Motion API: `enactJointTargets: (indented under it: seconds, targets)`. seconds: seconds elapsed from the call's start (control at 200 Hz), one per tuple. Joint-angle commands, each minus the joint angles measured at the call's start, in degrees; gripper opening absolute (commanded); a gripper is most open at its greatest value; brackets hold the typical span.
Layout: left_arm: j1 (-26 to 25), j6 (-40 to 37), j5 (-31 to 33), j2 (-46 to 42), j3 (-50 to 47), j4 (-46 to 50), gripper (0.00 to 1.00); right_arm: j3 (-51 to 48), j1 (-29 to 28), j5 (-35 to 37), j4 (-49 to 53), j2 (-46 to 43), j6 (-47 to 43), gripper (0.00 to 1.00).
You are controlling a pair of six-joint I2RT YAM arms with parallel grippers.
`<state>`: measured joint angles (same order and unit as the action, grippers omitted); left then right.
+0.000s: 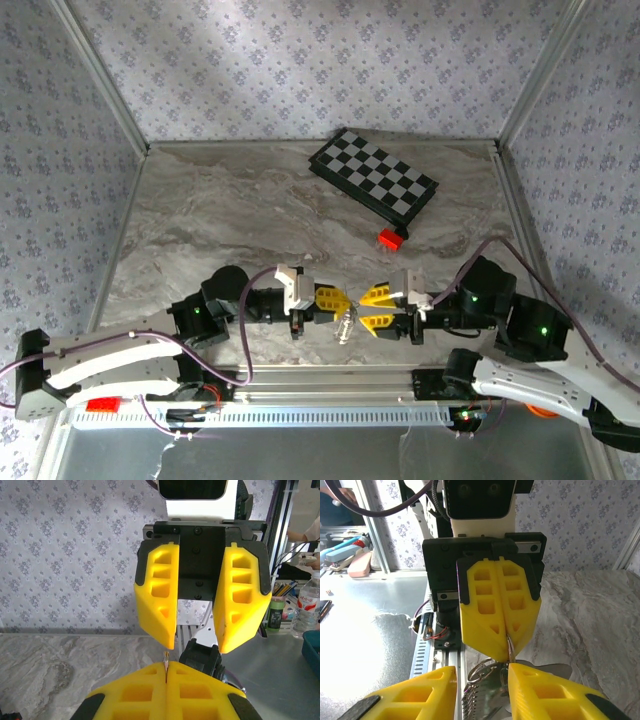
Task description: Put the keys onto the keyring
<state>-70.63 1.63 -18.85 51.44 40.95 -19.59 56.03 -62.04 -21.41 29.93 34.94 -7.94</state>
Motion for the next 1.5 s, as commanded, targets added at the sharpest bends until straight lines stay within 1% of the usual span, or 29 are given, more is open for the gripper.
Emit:
enactJointTargets:
  seconds: [0.0,0.125,0.335,0.62,0.735,0.805,0.88,1.084,1.179,1.344,1.494]
  targets:
    - [-0.1,1.17,-1.0,-0.65,0.09,-4.39,0.0,0.06,-0.45,0.31,-2.06,0.39,0.76,0.34]
    - [-0.08,1.29,-1.26,-0.64,-0.14,-4.66,0.0,0.2,-0.39,1.37,-2.12,0.9,0.31,0.38]
    - [-0.12,1.45,-1.36,-1.07,-0.3,-4.71,0.0,0.09,-0.27,1.6,-2.53,1.96,0.13,0.36]
    - [-0.05,1.71,-1.54,-1.42,-0.72,-5.08,0.0,-0.22,0.07,0.51,-3.46,2.85,0.33,0.27]
    - [-0.12,1.95,-1.4,-1.56,-1.17,-5.64,0.0,-0.29,0.19,-0.04,-3.5,3.03,0.28,0.19]
    - [-0.1,1.98,-1.36,-1.6,-1.31,-5.84,0.0,-0.44,0.28,0.05,-3.22,2.99,0.32,0.16]
    - [-0.12,2.06,-1.36,-1.56,-1.53,-5.95,0.0,-0.56,0.39,0.05,-2.98,2.85,0.41,0.17]
    - [-0.12,2.06,-1.57,-1.85,-1.66,-6.31,0.0,-1.73,0.68,0.76,-3.68,1.92,1.22,0.22]
    - [-0.09,2.16,-1.54,-1.93,-1.67,-6.41,0.0,-2.3,0.8,0.93,-4.1,1.64,1.35,0.22]
    - [-0.12,2.41,-1.6,-1.96,-1.57,-5.96,0.0,-3.1,1.02,0.07,-5.24,1.71,1.57,0.17]
    - [-0.07,2.5,-1.35,-1.76,-1.69,-5.98,0.0,-3.1,1.13,-0.39,-5.34,1.6,1.44,0.07]
